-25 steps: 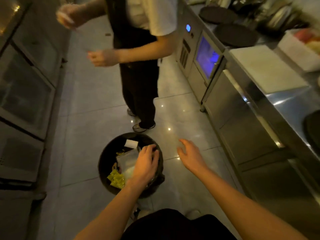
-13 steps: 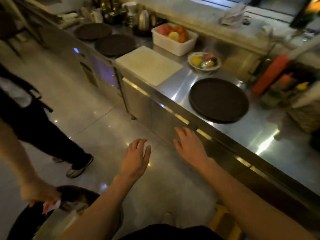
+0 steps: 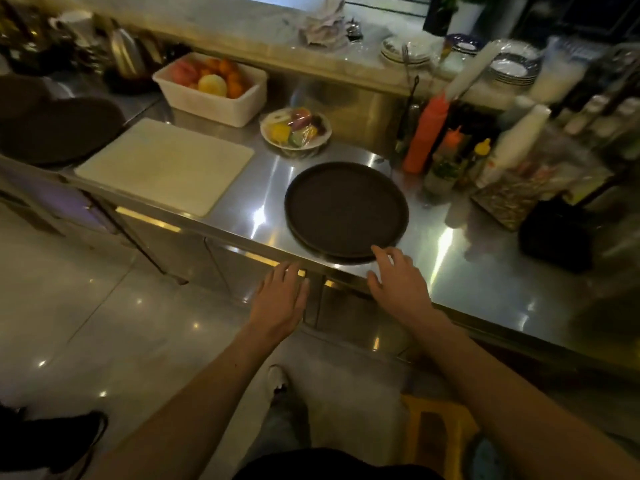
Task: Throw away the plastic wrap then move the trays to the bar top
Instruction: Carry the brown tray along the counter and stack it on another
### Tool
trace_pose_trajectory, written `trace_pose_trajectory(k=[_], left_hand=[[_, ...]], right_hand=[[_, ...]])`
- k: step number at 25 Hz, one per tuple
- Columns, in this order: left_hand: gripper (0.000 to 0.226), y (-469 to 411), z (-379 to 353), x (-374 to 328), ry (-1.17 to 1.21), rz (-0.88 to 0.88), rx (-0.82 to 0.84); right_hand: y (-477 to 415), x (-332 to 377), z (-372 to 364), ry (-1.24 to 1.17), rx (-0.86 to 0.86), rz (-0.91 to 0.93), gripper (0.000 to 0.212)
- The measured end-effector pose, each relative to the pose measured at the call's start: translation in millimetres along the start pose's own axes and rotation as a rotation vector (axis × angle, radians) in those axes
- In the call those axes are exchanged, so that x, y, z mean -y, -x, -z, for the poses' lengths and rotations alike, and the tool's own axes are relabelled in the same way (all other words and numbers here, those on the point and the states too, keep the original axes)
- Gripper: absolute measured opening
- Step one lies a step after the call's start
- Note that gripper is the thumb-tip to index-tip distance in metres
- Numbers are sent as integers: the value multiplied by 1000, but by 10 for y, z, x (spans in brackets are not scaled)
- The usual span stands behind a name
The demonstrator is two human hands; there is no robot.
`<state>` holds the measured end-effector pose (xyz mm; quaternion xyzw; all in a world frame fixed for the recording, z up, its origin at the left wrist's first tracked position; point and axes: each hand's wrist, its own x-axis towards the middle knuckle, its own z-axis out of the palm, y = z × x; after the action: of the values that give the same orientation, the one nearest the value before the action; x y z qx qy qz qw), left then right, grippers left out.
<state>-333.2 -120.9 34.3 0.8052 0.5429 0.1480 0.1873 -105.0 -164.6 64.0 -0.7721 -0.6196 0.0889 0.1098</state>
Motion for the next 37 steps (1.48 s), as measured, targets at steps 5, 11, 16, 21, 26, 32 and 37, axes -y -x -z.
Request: trace_pose_trajectory(k=[5, 11, 16, 21, 26, 32, 37], left_hand=[[51, -819, -53, 261, 45, -26, 58], [44, -1697, -66, 413, 116, -5, 90], [46, -2199, -233, 315, 114, 42, 141], [51, -2603, -447, 238, 83, 210, 162], [59, -2755, -625, 200, 65, 452, 181], [66, -2885, -612, 126, 124, 653, 133], [57, -2920, -564, 238, 205, 845, 119]], right_hand=[[-552, 7, -50, -21, 30, -195, 54], [-1168, -78, -124, -66, 36, -334, 53], [-1543, -407, -178, -112, 37, -426, 54], [-2028, -902, -281, -202, 109, -475, 56], [-2397, -1286, -380, -240, 207, -520, 56], [-2563, -1508, -560, -350, 317, -534, 43], [-2637, -1612, -577, -465, 301, -510, 46]])
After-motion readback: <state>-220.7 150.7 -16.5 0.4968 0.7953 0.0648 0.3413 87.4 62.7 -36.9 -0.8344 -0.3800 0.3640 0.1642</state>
